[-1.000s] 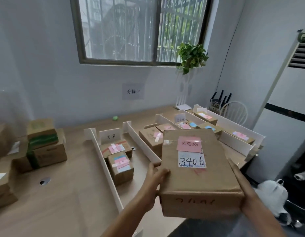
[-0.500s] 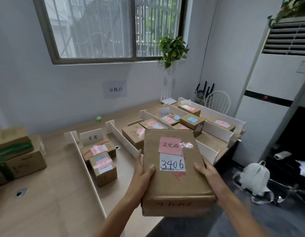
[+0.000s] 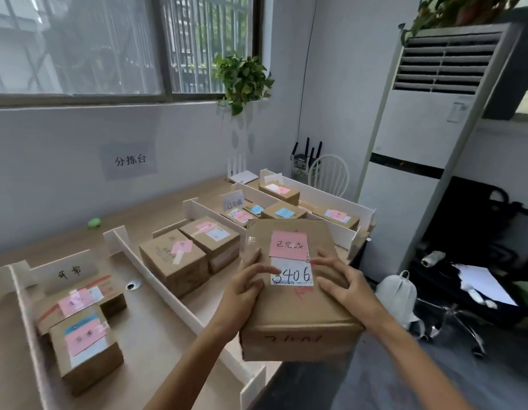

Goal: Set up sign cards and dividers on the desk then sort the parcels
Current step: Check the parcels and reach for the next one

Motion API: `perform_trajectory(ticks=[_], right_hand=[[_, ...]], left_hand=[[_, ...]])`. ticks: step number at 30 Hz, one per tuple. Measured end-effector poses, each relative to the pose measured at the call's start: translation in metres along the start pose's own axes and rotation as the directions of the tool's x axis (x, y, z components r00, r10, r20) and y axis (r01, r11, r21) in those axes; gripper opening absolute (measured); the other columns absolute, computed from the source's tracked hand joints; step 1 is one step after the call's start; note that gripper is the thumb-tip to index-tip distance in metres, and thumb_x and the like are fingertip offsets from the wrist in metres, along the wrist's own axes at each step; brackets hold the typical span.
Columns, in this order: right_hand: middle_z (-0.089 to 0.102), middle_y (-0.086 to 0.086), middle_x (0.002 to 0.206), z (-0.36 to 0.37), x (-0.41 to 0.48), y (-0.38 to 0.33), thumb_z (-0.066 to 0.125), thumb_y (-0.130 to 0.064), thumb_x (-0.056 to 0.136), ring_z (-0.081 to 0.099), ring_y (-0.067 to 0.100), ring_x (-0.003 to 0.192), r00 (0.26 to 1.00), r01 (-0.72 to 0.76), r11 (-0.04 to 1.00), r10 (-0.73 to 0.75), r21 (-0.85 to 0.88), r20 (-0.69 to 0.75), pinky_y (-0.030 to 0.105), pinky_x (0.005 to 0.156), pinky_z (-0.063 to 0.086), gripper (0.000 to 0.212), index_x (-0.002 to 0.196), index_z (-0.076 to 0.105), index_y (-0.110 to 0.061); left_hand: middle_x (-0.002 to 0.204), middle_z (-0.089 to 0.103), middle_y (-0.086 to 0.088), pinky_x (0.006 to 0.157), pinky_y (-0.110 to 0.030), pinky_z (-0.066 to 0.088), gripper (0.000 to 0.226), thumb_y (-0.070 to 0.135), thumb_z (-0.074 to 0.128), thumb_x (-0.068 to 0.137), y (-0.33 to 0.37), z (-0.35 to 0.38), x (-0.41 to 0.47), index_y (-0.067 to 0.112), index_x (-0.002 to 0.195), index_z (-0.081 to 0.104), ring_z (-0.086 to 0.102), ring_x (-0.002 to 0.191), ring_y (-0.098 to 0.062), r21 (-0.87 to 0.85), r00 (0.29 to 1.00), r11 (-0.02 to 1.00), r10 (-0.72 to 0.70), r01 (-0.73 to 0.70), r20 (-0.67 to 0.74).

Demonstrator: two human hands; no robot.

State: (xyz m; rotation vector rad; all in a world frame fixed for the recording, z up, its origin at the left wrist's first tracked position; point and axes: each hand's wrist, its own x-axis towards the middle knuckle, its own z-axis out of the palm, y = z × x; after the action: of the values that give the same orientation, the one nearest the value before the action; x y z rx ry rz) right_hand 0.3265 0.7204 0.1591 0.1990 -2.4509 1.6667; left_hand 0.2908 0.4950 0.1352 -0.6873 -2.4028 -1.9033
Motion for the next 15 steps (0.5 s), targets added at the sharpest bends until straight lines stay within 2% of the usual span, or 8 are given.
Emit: perform_trajectory(ticks=[4, 6, 8, 11, 15], right_hand=[[0.046, -0.029, 0.136, -0.036, 0.068, 0.021, 0.063, -0.009, 0.087, 0.037, -0.018, 0.123, 1.0, 0.027, 1.0, -0.027, -0.012, 0.015, -0.003, 0.091, 0.032, 0.033, 0.111, 0.065, -0.032], [0.048, -0.026, 0.134, -0.051, 0.102, 0.035, 0.06, -0.003, 0.088, 0.04, -0.011, 0.126, 1.0, 0.01, 0.999, -0.01, 0.031, 0.02, 0.0, 0.093, 0.035, 0.037, 0.112, 0.065, -0.03], [0.05, -0.021, 0.135, -0.07, 0.14, 0.049, 0.058, 0.001, 0.088, 0.043, -0.005, 0.127, 1.0, -0.005, 0.998, 0.003, 0.062, 0.026, 0.003, 0.092, 0.038, 0.04, 0.112, 0.064, -0.03], [0.051, -0.014, 0.136, -0.102, 0.196, 0.064, 0.057, 0.004, 0.088, 0.044, -0.002, 0.127, 1.0, -0.006, 0.995, 0.003, 0.096, 0.03, 0.005, 0.089, 0.04, 0.042, 0.11, 0.065, -0.031], [0.052, -0.006, 0.136, -0.14, 0.253, 0.083, 0.056, 0.007, 0.087, 0.045, 0.003, 0.127, 0.998, -0.01, 0.995, 0.003, 0.096, 0.066, 0.002, 0.085, 0.04, 0.04, 0.109, 0.065, -0.026]], left_hand=[[0.142, 0.036, 0.025, 0.112, -0.032, 0.031, 0.039, 0.0, 0.046, 0.092, -0.013, 0.015, 0.072, 0.03, 0.09, 0.07, 0.028, 0.135, 0.006, -0.063, 0.998, 0.998, -0.007, 0.003, -0.065], [0.14, 0.04, 0.025, 0.109, -0.029, 0.036, 0.038, -0.001, 0.046, 0.091, -0.018, 0.022, 0.11, 0.029, 0.087, 0.07, 0.032, 0.135, 0.001, -0.098, 0.995, 0.995, -0.025, 0.015, -0.097], [0.138, 0.043, 0.023, 0.106, -0.023, 0.039, 0.036, -0.002, 0.046, 0.091, -0.02, 0.031, 0.151, 0.026, 0.087, 0.069, 0.035, 0.134, -0.002, -0.138, 0.991, 0.99, -0.047, 0.03, -0.121], [0.139, 0.046, 0.015, 0.111, -0.033, 0.035, 0.032, -0.005, 0.045, 0.09, -0.019, 0.048, 0.211, 0.016, 0.089, 0.068, 0.037, 0.132, -0.004, -0.187, 0.986, 0.982, -0.064, 0.034, -0.155], [0.14, 0.046, 0.009, 0.109, -0.03, 0.037, 0.036, -0.01, 0.043, 0.087, -0.021, 0.072, 0.272, 0.016, 0.085, 0.066, 0.037, 0.132, -0.006, -0.248, 0.977, 0.966, -0.118, 0.071, -0.179]])
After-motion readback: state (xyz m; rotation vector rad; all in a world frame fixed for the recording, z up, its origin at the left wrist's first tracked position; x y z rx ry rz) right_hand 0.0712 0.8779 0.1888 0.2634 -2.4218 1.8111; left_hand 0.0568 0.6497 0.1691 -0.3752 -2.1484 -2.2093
